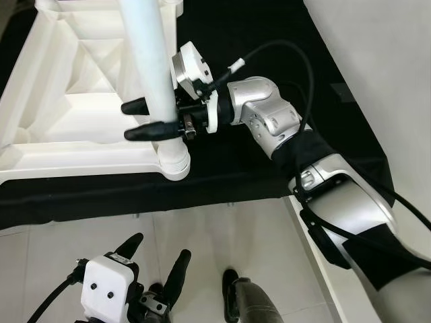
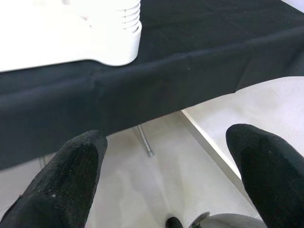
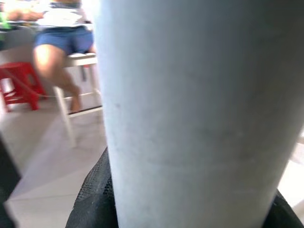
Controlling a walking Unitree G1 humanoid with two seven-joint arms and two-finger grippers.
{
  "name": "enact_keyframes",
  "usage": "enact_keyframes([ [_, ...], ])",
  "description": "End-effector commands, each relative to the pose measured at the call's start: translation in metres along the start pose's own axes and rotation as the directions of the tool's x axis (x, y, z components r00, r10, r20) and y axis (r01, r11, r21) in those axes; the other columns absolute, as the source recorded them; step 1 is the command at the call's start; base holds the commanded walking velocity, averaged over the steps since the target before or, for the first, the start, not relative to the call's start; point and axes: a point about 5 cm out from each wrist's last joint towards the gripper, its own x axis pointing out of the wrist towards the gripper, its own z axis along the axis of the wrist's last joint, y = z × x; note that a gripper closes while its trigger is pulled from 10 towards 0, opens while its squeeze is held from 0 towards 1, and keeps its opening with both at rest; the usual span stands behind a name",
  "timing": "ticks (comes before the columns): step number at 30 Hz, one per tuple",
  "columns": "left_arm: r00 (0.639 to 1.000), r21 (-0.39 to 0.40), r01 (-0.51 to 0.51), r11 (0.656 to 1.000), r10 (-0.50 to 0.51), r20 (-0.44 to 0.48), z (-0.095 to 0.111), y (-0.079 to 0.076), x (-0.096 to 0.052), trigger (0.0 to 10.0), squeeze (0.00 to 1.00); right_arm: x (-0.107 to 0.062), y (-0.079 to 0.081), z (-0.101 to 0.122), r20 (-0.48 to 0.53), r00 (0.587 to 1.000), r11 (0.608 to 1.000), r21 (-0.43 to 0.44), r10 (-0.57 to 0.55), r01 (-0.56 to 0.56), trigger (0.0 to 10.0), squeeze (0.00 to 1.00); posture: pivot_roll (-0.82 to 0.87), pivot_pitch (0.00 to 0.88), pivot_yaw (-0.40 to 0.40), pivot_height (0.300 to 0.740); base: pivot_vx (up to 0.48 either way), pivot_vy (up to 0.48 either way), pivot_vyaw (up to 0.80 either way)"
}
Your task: Building children table
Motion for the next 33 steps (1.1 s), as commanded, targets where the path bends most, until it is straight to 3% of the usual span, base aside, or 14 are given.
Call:
enact_keyframes([
  [1, 1.0, -0.01, -0.002, 1.0, 0.001, -0.029, -0.006, 0.001, 0.0, 10.0, 0.0, -0.036, -0.004, -0.062, -0.249, 0.941, 0.95, 0.156, -0.227, 0.27, 10.0, 0.0, 0.01, 0.412, -0.079, 0.74, 0.0, 0.0, 0.0],
  [4, 1.0, -0.01, -0.002, 1.0, 0.002, -0.028, -0.007, 0.001, 0.0, 10.0, 0.0, -0.044, -0.006, -0.066, -0.262, 0.921, 0.925, 0.171, -0.289, 0.339, 10.0, 0.0, 0.01, 0.411, -0.078, 0.74, 0.0, 0.0, 0.0],
  [5, 1.0, -0.009, -0.005, 1.0, 0.005, -0.027, -0.008, 0.002, 0.001, 10.0, 0.0, -0.053, -0.004, -0.075, -0.276, 0.882, 0.88, 0.184, -0.381, 0.438, 10.0, 0.0, -0.01, 0.401, -0.08, 0.74, 0.0, 0.0, 0.0],
  [7, 1.0, -0.009, -0.005, 1.0, 0.005, -0.027, -0.008, 0.002, 0.001, 10.0, 0.0, -0.053, -0.004, -0.075, -0.276, 0.882, 0.88, 0.184, -0.381, 0.438, 10.0, 0.0, -0.01, 0.401, -0.08, 0.74, 0.0, 0.0, 0.0],
  [8, 1.0, -0.008, -0.007, 1.0, 0.007, -0.026, -0.008, 0.004, 0.001, 10.0, 0.0, -0.06, 0.003, -0.084, -0.282, 0.834, 0.816, 0.215, -0.474, 0.537, 10.0, 0.0, -0.01, 0.397, -0.082, 0.74, 0.0, 0.0, 0.0],
  [10, 1.0, -0.004, -0.011, 1.0, 0.011, -0.025, -0.01, 0.007, 0.002, 10.0, 0.0, -0.062, 0.03, -0.1, -0.28, 0.697, 0.663, 0.221, -0.66, 0.716, 10.0, 0.0, -0.01, 0.386, -0.076, 0.74, 0.0, 0.0, 0.0],
  [11, 1.0, -0.003, -0.012, 1.0, 0.012, -0.025, -0.01, 0.008, 0.002, 10.0, 0.0, -0.062, 0.04, -0.102, -0.275, 0.648, 0.607, 0.226, -0.71, 0.762, 10.0, 0.0, -0.01, 0.386, -0.076, 0.74, 0.0, 0.0, 0.0],
  [12, 1.0, -0.003, -0.012, 1.0, 0.012, -0.025, -0.01, 0.008, 0.002, 10.0, 0.0, -0.062, 0.04, -0.102, -0.275, 0.648, 0.607, 0.226, -0.71, 0.762, 10.0, 0.0, -0.01, 0.386, -0.076, 0.74, 0.0, 0.0, 0.0],
  [13, 1.0, -0.001, -0.013, 1.0, 0.013, -0.025, -0.01, 0.009, 0.003, 10.0, 0.0, -0.057, 0.053, -0.104, -0.263, 0.618, 0.58, 0.214, -0.741, 0.786, 10.0, 0.0, -0.01, 0.379, -0.071, 0.74, 0.0, 0.0, 0.0],
  [18, 1.0, 0.006, -0.015, 1.0, 0.016, -0.023, -0.012, 0.012, 0.006, 10.0, 0.0, -0.035, 0.074, -0.107, -0.25, 0.603, 0.559, 0.228, -0.757, 0.797, 10.0, 0.0, -0.01, 0.368, -0.063, 0.74, 0.0, 0.0, 0.0],
  [24, 1.0, 0.016, -0.02, 1.0, 0.021, -0.018, -0.013, 0.015, 0.01, 10.0, 0.0, -0.027, 0.061, -0.101, -0.261, 0.576, 0.545, 0.186, -0.775, 0.817, 10.0, 0.0, 0.0, 0.355, -0.066, 0.74, 0.0, 0.0, 0.0],
  [27, 1.0, 0.022, -0.027, 0.999, 0.027, -0.011, -0.014, 0.017, 0.011, 10.0, 0.0, -0.026, 0.059, -0.093, -0.262, 0.547, 0.517, 0.178, -0.795, 0.837, 10.0, 0.0, 0.0, 0.348, -0.071, 0.74, 0.0, 0.0, 0.0],
  [33, 0.999, 0.029, -0.034, 0.999, 0.034, -0.003, -0.014, 0.02, 0.014, 10.0, 0.0, -0.025, 0.06, -0.09, -0.272, 0.526, 0.497, 0.172, -0.806, 0.85, 10.0, 0.0, -0.01, 0.34, -0.077, 0.74, 0.0, 0.0, 0.0],
])
